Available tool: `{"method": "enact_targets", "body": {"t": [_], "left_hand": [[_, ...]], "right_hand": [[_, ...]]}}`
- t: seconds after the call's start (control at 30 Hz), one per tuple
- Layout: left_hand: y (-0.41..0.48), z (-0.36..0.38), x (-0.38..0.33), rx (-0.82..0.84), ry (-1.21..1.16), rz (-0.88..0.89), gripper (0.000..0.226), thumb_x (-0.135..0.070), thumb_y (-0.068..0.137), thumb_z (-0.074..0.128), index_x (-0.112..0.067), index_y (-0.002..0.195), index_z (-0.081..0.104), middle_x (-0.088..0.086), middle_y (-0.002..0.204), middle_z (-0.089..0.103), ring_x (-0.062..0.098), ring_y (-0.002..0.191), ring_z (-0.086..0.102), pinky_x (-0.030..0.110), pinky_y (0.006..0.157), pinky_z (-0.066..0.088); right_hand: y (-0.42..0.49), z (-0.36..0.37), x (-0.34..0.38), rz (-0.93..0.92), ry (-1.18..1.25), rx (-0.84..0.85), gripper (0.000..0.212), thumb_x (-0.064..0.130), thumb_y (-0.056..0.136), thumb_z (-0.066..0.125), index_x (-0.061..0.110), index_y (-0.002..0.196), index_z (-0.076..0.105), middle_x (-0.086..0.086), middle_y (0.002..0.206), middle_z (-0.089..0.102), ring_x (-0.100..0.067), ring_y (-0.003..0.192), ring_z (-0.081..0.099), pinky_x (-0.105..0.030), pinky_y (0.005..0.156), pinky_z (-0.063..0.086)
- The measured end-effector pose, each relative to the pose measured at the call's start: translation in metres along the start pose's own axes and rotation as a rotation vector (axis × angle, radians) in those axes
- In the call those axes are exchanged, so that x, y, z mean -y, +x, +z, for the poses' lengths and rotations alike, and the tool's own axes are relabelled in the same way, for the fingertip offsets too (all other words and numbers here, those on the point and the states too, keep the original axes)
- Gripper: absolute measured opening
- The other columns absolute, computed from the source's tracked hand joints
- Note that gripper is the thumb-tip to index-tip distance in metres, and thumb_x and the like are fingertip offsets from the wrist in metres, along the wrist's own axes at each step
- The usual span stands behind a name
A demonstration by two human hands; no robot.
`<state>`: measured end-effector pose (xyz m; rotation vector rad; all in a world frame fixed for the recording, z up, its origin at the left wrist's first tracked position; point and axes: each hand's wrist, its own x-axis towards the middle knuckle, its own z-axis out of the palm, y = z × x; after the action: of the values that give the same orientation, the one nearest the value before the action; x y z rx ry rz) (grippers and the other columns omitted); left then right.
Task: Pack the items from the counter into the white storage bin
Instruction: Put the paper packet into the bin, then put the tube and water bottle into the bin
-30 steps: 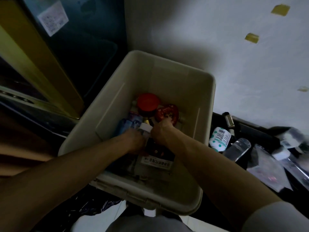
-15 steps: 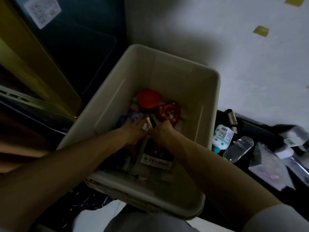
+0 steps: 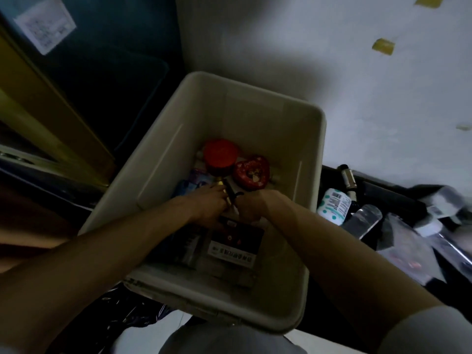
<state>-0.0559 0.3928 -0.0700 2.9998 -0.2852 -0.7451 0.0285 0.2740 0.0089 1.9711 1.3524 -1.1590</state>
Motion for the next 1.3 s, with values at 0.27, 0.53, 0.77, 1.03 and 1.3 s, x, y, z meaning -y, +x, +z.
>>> {"method": "enact_targets", "body": {"t": [0.27,0.53,0.77,1.03,1.3], "left_hand": [[0.01,-0.068,-0.004,-0.378,-0.197,-0.054,0.017,-0.037,0.088,0.058,-0.026,0.076,0.053,0.002,0.081,0.062,0.022,0.072,0.06,0.03,0.056,0.046],[0.027,-0.135,-0.035,-0.704,-0.179,-0.1,0.026,-0.046,0.086,0.051,-0.021,0.084,0.057,0.005,0.086,0.064,0.023,0.08,0.056,0.037,0.068,0.051],[0.059,-0.18,-0.097,-1.05,-0.144,0.019,0.029,-0.033,0.091,0.052,-0.007,0.095,0.065,0.01,0.096,0.063,0.027,0.097,0.053,0.039,0.087,0.045],[0.114,-0.192,-0.166,-1.014,0.001,0.116,0.022,-0.031,0.084,0.058,-0.011,0.089,0.065,0.006,0.093,0.063,0.029,0.094,0.055,0.042,0.083,0.045],[0.165,-0.17,-0.233,-0.744,-0.058,-0.035,0.035,-0.048,0.087,0.051,-0.02,0.106,0.061,0.003,0.102,0.064,0.025,0.098,0.058,0.036,0.078,0.047]], "right_hand": [[-0.039,-0.015,-0.031,0.106,-0.186,-0.424,0.036,0.032,0.099,0.052,0.019,0.133,0.054,-0.004,0.138,0.054,-0.025,0.125,0.052,-0.039,0.101,0.041],[-0.085,-0.005,-0.101,0.189,-0.164,-0.926,0.024,0.04,0.091,0.051,0.024,0.102,0.066,-0.003,0.109,0.07,-0.027,0.111,0.061,-0.043,0.107,0.034],[-0.121,0.033,-0.16,0.246,0.061,-1.266,0.05,0.032,0.079,0.033,0.016,0.112,0.067,-0.011,0.115,0.066,-0.036,0.104,0.061,-0.041,0.087,0.049],[-0.145,0.119,-0.228,0.468,0.245,-1.079,0.034,0.024,0.086,0.053,0.021,0.118,0.063,-0.009,0.12,0.063,-0.033,0.11,0.056,-0.04,0.09,0.044],[-0.145,0.203,-0.28,0.584,0.433,-0.873,0.033,0.039,0.091,0.052,0.023,0.119,0.062,-0.01,0.126,0.058,-0.033,0.12,0.051,-0.044,0.096,0.043]]}}
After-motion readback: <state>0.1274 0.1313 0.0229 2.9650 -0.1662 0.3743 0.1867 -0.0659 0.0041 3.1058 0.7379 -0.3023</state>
